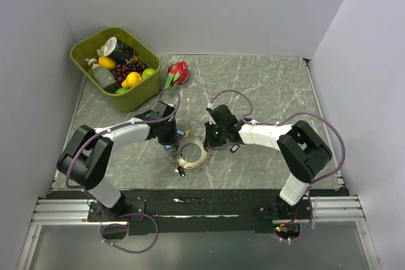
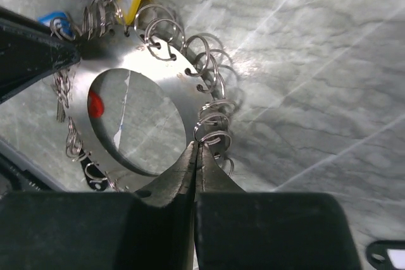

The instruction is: Put the keys on the keyring

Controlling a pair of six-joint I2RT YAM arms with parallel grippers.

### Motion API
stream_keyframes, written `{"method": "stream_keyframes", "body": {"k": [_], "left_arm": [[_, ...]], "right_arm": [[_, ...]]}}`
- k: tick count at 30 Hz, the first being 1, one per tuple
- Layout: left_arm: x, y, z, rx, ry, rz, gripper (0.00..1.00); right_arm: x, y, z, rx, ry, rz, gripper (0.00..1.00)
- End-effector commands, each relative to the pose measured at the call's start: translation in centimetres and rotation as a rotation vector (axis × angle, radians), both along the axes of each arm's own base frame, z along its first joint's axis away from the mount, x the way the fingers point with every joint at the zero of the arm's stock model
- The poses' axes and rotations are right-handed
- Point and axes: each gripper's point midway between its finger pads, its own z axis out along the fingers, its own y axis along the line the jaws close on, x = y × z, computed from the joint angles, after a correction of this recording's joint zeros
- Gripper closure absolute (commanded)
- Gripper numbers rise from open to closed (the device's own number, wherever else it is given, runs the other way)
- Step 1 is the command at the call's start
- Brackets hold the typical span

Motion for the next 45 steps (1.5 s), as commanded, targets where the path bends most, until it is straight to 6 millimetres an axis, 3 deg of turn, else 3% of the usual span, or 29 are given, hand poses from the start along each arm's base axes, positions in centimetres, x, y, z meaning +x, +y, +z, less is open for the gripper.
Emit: {"method": "stream_keyframes", "body": {"k": [1, 9, 12, 14, 16, 19, 21, 26, 34, 42, 45], "left_arm": [[0.2, 0.5, 0.8, 0.035, -0.017, 0.02, 0.86], [-0.6, 2.6, 1.7, 0.08, -0.053, 0.088, 0.81], [0.0, 3.2, 3.1, 0.098, -0.11, 0.112, 0.66], [0.7, 3.1, 4.5, 0.084, -0.155, 0.119, 0.5], [1.2, 3.0, 5.7, 0.072, -0.196, 0.118, 0.38], [2.1, 2.1, 7.0, 0.035, -0.246, 0.085, 0.32], [2.7, 1.5, 7.4, 0.025, -0.256, 0.067, 0.32], [3.5, -0.3, 6.9, -0.001, -0.241, 0.0, 0.35], [2.1, -4.8, 5.7, -0.094, -0.208, -0.149, 0.37], [1.3, -5.7, 3.0, -0.105, -0.13, -0.189, 0.38], [1.0, -5.6, 1.6, -0.094, -0.099, -0.181, 0.39]], "right_arm": [[1.4, -0.8, 2.1, -0.022, -0.101, -0.029, 1.0], [3.6, -0.8, 5.1, -0.023, -0.214, -0.015, 1.0], [3.8, -1.1, 5.4, -0.03, -0.232, -0.022, 0.86], [4.1, -1.7, 5.8, -0.035, -0.243, -0.043, 0.81], [3.9, -2.4, 6.0, -0.029, -0.248, -0.055, 0.65], [3.5, -3.6, 6.1, -0.009, -0.252, -0.085, 0.47], [2.9, -4.2, 5.5, -0.007, -0.231, -0.092, 0.42], [1.0, -4.5, 4.0, 0.001, -0.157, -0.072, 0.41], [-1.6, -3.7, 2.6, 0.101, -0.072, -0.045, 0.42], [-3.5, -2.6, 1.3, 0.137, -0.001, -0.001, 0.43], [-3.4, -1.6, 1.2, 0.161, 0.005, 0.011, 0.44]]}}
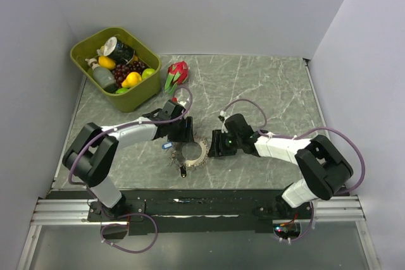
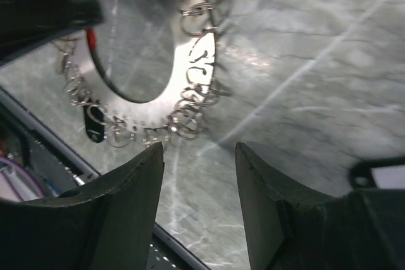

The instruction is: Put the keys on the keyring

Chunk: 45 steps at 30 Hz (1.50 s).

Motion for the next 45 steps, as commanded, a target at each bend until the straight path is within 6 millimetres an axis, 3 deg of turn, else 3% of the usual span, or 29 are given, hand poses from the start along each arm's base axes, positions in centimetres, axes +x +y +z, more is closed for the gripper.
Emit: {"method": "stream_keyframes", "body": {"k": [1, 4, 8, 14, 19, 27, 34, 38, 45], "left_arm": [[0.1, -0.9, -0.6, -0.03, 0.012, -0.016, 0.4], [-0.6, -0.5, -1.8, -0.015, 0.047, -0.001, 0.4], [-1.9, -0.1, -2.8, -0.026, 0.08, 0.006, 0.41], [-4.1, 0.6, -3.5, -0.036, 0.121, 0.019, 0.43], [-5.3, -0.6, -2.4, -0.102, 0.118, -0.003, 0.43], [-3.8, -2.0, 1.0, -0.169, 0.023, -0.021, 0.42], [-3.4, -2.9, 2.4, -0.21, -0.002, -0.046, 0.42], [-3.0, -2.9, 3.1, -0.212, -0.029, -0.048, 0.42], [-2.4, -2.8, 4.0, -0.199, -0.066, -0.055, 0.42]], "right_arm": [[0.5, 2.0, 0.7, 0.074, -0.012, 0.021, 0.45], [0.9, 2.1, 0.3, 0.062, -0.006, 0.016, 0.48], [2.0, 2.5, 0.5, 0.046, -0.025, 0.009, 0.72], [4.4, 2.3, 1.9, -0.01, -0.11, -0.02, 0.93], [6.1, 1.7, 2.8, -0.062, -0.163, -0.046, 0.98], [6.5, 1.7, 4.3, -0.057, -0.196, -0.048, 0.85], [5.9, 0.4, 4.3, -0.081, -0.217, -0.07, 0.51], [5.5, 0.2, 4.6, -0.067, -0.229, -0.069, 0.44], [5.0, 0.4, 4.4, -0.043, -0.222, -0.048, 0.42]]}}
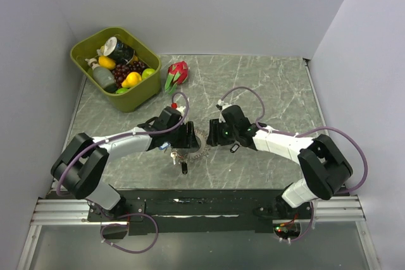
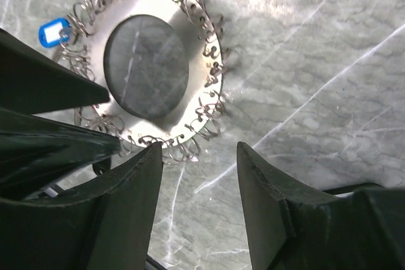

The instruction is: Put the keys on the keyring

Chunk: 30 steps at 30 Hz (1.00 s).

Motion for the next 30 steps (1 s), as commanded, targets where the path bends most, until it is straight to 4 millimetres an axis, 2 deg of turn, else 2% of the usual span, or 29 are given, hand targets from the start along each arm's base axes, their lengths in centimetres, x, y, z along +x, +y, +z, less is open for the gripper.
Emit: {"method": "stream_keyframes", "body": {"k": [1, 6, 8, 9, 10, 11, 12, 13, 15, 16, 18, 19, 21, 22, 24, 25, 26, 27, 28, 30], "left_arm": [[1.2, -0.7, 2.7, -0.027, -0.074, -0.015, 0.42], [1.4, -0.5, 3.2, -0.031, -0.097, -0.013, 0.42], [1.6, -0.3, 4.0, -0.038, -0.12, -0.006, 0.42], [1.8, -0.1, 4.3, -0.038, -0.131, 0.0, 0.42], [1.9, 0.0, 4.5, -0.04, -0.142, 0.005, 0.41], [2.0, 0.2, 5.1, -0.05, -0.165, 0.012, 0.41], [2.1, 0.3, 5.4, -0.055, -0.179, 0.02, 0.4], [2.4, 0.5, 5.9, -0.054, -0.203, 0.031, 0.4], [2.7, 1.0, 7.1, -0.059, -0.246, 0.053, 0.38], [3.1, 1.4, 7.5, -0.05, -0.274, 0.073, 0.37], [3.4, 2.1, 9.0, -0.055, -0.33, 0.104, 0.35], [3.8, 2.7, 10.1, -0.055, -0.376, 0.135, 0.33], [4.0, 3.3, 11.0, -0.056, -0.411, 0.161, 0.26], [4.0, 3.4, 12.2, -0.073, -0.437, 0.161, 0.21], [4.5, 4.4, 13.1, -0.054, -0.481, 0.21, 0.18], [4.5, 4.8, 14.2, -0.064, -0.513, 0.221, 0.15], [4.8, 5.4, 14.8, -0.059, -0.538, 0.25, 0.13], [4.8, 5.8, 15.2, -0.059, -0.559, 0.265, 0.12], [4.8, 6.3, 16.0, -0.067, -0.585, 0.285, 0.09], [5.3, 7.3, 16.9, -0.059, -0.626, 0.344, 0.08]], "right_arm": [[0.2, 0.4, 1.4, 0.047, -0.043, 0.017, 0.42], [0.0, 0.1, 1.7, 0.049, -0.06, 0.018, 0.42], [0.5, -0.6, 2.7, 0.025, -0.11, -0.001, 0.41], [0.7, -1.1, 3.2, 0.012, -0.134, -0.017, 0.38], [1.0, -1.5, 4.8, 0.024, -0.184, -0.029, 0.37], [1.6, -2.3, 5.4, 0.004, -0.226, -0.057, 0.36], [1.6, -2.8, 5.9, -0.002, -0.251, -0.067, 0.3], [1.7, -3.3, 7.6, 0.018, -0.3, -0.081, 0.27], [2.2, -5.1, 8.6, -0.01, -0.356, -0.141, 0.18], [2.2, -5.9, 10.0, 0.001, -0.4, -0.164, 0.15], [2.6, -7.9, 10.8, -0.035, -0.453, -0.223, 0.07], [2.5, -8.7, 12.1, -0.027, -0.498, -0.25, 0.02], [2.9, -10.8, 12.6, -0.066, -0.556, -0.313, 0.01], [3.0, -12.2, 13.8, -0.06, -0.593, -0.359, 0.01], [3.2, -13.9, 14.5, -0.073, -0.631, -0.41, 0.0], [3.5, -15.6, 15.3, -0.083, -0.665, -0.469, 0.0], [3.6, -16.5, 15.4, -0.103, -0.684, -0.49, 0.0], [3.8, -17.5, 15.1, -0.124, -0.688, -0.522, 0.0], [4.0, -19.6, 15.2, -0.16, -0.702, -0.604, 0.0], [4.1, -21.1, 14.0, -0.213, -0.706, -0.636, 0.0]]}}
